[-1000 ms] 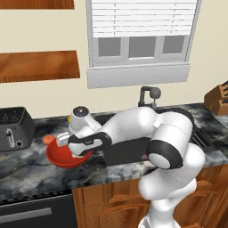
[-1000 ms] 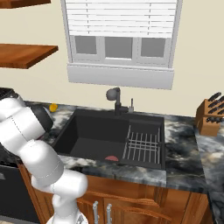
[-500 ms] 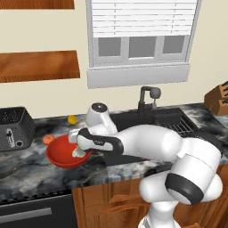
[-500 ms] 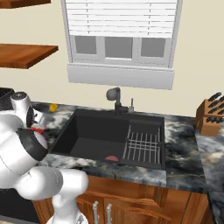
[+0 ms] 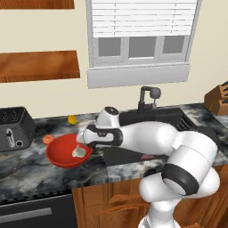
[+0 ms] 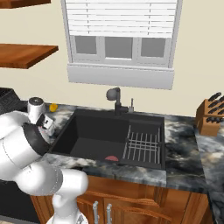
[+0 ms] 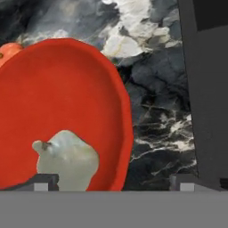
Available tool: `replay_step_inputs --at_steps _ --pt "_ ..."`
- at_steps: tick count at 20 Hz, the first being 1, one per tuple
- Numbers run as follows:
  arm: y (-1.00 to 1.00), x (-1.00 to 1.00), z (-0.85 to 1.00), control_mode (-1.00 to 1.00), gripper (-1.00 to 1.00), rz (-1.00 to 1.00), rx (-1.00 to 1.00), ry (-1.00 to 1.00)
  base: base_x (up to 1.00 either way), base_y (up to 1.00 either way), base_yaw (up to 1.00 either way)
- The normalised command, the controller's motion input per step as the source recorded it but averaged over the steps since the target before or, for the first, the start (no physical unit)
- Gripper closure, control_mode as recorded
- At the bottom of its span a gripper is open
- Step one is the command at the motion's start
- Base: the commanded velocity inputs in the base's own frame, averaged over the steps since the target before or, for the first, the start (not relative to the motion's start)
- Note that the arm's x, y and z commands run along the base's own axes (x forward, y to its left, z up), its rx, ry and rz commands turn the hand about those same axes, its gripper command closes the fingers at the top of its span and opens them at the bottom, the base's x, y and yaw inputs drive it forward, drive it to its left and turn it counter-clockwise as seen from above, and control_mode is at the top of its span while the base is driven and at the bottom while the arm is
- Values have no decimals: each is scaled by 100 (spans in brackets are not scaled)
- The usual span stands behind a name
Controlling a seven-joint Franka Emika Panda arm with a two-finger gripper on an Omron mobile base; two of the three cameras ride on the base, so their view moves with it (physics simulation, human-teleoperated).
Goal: Pick the garlic from the sink and place it in the bowl. Then pick the bowl and place it in the microwave. Then close the microwave door and press the start button.
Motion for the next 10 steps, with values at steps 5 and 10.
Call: replay_step_inputs --at_steps 5,10 --pt "14 48 -37 -100 -100 0 1 19 0 0 0" --pt "27 20 -38 -100 -100 0 0 11 0 0 0"
